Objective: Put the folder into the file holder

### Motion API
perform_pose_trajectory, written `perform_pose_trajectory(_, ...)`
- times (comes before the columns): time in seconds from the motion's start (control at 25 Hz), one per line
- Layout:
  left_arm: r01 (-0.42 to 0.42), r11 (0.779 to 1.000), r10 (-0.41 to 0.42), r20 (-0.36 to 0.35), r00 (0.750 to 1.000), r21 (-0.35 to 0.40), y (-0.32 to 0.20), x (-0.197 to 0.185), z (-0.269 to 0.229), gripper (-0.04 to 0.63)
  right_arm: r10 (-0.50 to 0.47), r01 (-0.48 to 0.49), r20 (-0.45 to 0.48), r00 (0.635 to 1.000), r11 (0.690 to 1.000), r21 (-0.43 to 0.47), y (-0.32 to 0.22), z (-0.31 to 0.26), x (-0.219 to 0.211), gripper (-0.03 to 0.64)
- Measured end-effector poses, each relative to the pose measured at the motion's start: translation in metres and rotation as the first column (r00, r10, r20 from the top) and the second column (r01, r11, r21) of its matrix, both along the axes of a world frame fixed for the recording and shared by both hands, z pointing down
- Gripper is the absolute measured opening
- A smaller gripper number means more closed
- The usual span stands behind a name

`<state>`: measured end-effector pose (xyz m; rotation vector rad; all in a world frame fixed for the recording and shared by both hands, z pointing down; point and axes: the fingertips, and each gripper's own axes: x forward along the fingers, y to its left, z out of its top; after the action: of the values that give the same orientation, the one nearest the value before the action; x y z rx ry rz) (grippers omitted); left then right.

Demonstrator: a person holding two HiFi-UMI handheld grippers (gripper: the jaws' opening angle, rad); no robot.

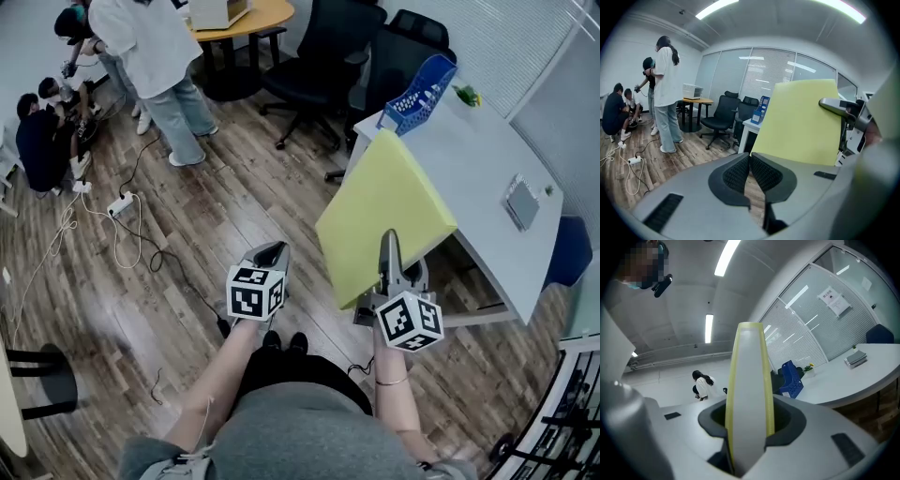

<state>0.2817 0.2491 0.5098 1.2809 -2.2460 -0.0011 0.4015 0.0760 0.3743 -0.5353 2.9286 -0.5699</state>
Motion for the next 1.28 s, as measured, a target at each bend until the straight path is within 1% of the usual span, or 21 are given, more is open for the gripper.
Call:
perform_pose_trajectory(0.32,0.029,1.0,-0.029,0.016,0.999,0.007,-0.01,-0.011,-0.005,0.032,0.001,-0.002,0.046,0.999,1.0,0.02,-0.02,-0.014,-0.016,0.169)
perform_pose_trajectory(0.48,0.029,0.999,-0.029,0.016,0.999,0.015,-0.012,-0.023,-0.005,0.032,0.001,-0.002,0.055,0.999,1.0,0.016,-0.026,-0.016,-0.035,0.169)
perform_pose_trajectory(0.6,0.036,0.999,-0.036,0.012,0.999,0.022,-0.017,-0.041,-0.007,0.032,-0.001,0.001,0.056,0.998,1.0,0.011,-0.032,-0.02,-0.054,0.169)
perform_pose_trajectory(0.84,0.023,0.999,-0.023,-0.004,1.0,0.034,-0.03,-0.1,0.002,0.032,0.022,-0.023,0.07,0.997,1.0,0.013,-0.043,-0.024,-0.109,0.169)
perform_pose_trajectory(1.04,-0.031,0.998,0.034,-0.037,0.999,0.062,-0.045,-0.161,0.01,0.032,0.069,-0.072,0.08,0.994,0.997,0.032,-0.057,-0.031,-0.164,0.167)
perform_pose_trajectory(1.28,-0.087,0.994,0.09,-0.043,0.995,0.068,-0.06,-0.238,0.006,0.032,0.152,-0.155,0.084,0.985,0.987,0.04,-0.07,-0.044,-0.222,0.167)
